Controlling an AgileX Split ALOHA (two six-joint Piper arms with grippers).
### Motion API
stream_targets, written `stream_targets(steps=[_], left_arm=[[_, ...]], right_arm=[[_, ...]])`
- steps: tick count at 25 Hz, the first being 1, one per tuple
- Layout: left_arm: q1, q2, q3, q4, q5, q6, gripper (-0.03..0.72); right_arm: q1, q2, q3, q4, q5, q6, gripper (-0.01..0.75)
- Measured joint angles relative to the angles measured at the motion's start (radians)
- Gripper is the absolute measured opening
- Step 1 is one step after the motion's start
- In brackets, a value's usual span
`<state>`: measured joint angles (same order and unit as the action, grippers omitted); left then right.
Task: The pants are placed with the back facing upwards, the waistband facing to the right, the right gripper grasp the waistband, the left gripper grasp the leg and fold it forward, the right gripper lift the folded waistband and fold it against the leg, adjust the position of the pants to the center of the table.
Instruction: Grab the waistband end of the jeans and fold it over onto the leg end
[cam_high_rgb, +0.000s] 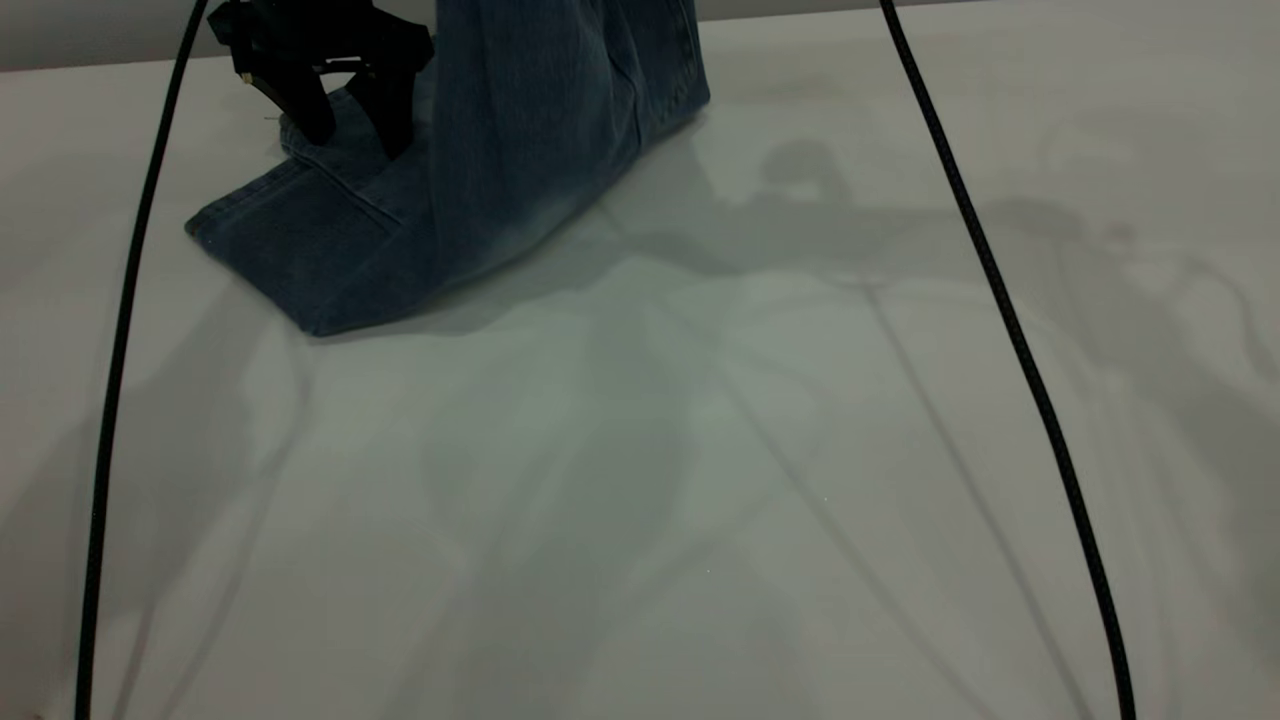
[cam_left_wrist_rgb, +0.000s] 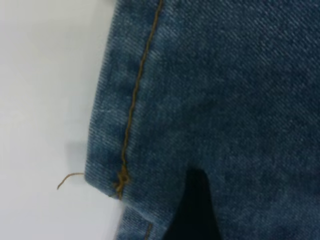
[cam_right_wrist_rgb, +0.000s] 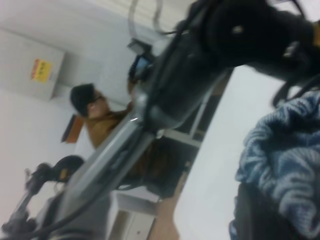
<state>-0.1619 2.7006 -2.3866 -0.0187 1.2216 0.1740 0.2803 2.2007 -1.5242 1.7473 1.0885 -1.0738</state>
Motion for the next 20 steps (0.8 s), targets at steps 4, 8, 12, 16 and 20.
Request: stream_targets(steps=[4, 8, 12, 16, 20], left_arm=[[0.0, -0.015, -0.018, -0.057, 0.001, 0.002, 0.546], [-0.001, -0.016, -0.107, -0.068, 0.004, 0.002, 0.546], [0.0, -0.041, -0.225, -0.064, 0.005, -0.013, 0.546], [0.0, -0.084, -0.327, -0.071, 0.004, -0.035, 0.546], [0.0, -0.124, -0.38, -0.124, 0.004, -0.035, 0.546]], right_arm=[[0.001, 0.047, 0.0, -0.001, -0.007, 0.0, 0.088], [0.018, 0.077, 0.0, -0.002, -0.007, -0.015, 0.088], [0.041, 0.094, -0.023, 0.0, -0.037, -0.028, 0.088], [0.068, 0.13, -0.068, -0.002, -0.079, -0.007, 0.088], [0.092, 0.172, -0.117, -0.001, -0.153, 0.0, 0.088]])
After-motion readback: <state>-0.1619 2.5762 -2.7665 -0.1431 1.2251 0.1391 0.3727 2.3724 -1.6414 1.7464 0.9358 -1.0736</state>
